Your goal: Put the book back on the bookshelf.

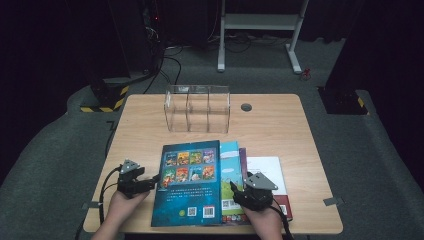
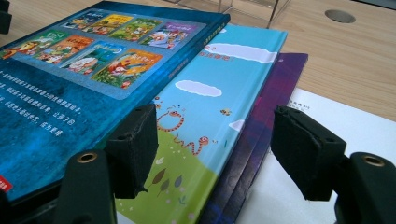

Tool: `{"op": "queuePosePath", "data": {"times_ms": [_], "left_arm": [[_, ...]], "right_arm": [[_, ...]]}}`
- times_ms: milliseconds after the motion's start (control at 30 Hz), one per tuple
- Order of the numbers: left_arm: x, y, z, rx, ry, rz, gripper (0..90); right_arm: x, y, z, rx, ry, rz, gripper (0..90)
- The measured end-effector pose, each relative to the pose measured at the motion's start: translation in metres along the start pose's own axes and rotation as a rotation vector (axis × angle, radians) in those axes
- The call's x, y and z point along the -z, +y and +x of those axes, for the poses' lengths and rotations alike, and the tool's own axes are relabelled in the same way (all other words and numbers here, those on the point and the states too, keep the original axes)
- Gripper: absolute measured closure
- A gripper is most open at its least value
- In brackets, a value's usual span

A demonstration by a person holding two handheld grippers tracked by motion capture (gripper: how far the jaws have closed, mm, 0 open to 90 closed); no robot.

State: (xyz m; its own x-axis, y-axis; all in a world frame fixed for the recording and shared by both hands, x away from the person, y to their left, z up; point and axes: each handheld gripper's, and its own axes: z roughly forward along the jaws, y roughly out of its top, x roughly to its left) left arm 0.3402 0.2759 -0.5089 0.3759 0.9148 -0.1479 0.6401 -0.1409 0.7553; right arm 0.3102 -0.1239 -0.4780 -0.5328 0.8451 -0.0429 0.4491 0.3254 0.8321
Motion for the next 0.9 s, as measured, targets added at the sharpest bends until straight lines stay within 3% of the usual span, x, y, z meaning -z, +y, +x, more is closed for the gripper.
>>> {"op": "queuePosePath", "data": {"times_ms": [133, 233, 300, 633, 767, 900], "left_arm": [[-0.003, 0.000, -0.006, 0.019, -0.041, 0.012, 21.1], [-0.006, -0.001, -0.009, 0.006, -0.038, 0.021, 19.7], [-0.008, -0.003, -0.011, 0.025, -0.052, 0.024, 19.4], [-0.013, -0.004, -0.015, 0.020, -0.099, 0.041, 18.3], [-0.015, -0.002, -0.018, -0.001, -0.109, 0.053, 17.6], [-0.017, -0.002, -0.021, 0.018, -0.127, 0.052, 16.3]], "right_arm": [[-0.001, 0.000, 0.001, 0.006, 0.001, -0.003, 32.1], [-0.001, 0.001, 0.001, 0.005, 0.001, -0.001, 32.1], [-0.001, 0.002, 0.002, -0.004, 0.003, -0.003, 32.1], [0.000, 0.001, -0.002, -0.024, -0.009, -0.006, 32.3], [0.003, -0.002, -0.003, -0.013, -0.007, -0.008, 32.3], [0.006, -0.004, -0.003, -0.027, -0.004, -0.009, 32.3]]}}
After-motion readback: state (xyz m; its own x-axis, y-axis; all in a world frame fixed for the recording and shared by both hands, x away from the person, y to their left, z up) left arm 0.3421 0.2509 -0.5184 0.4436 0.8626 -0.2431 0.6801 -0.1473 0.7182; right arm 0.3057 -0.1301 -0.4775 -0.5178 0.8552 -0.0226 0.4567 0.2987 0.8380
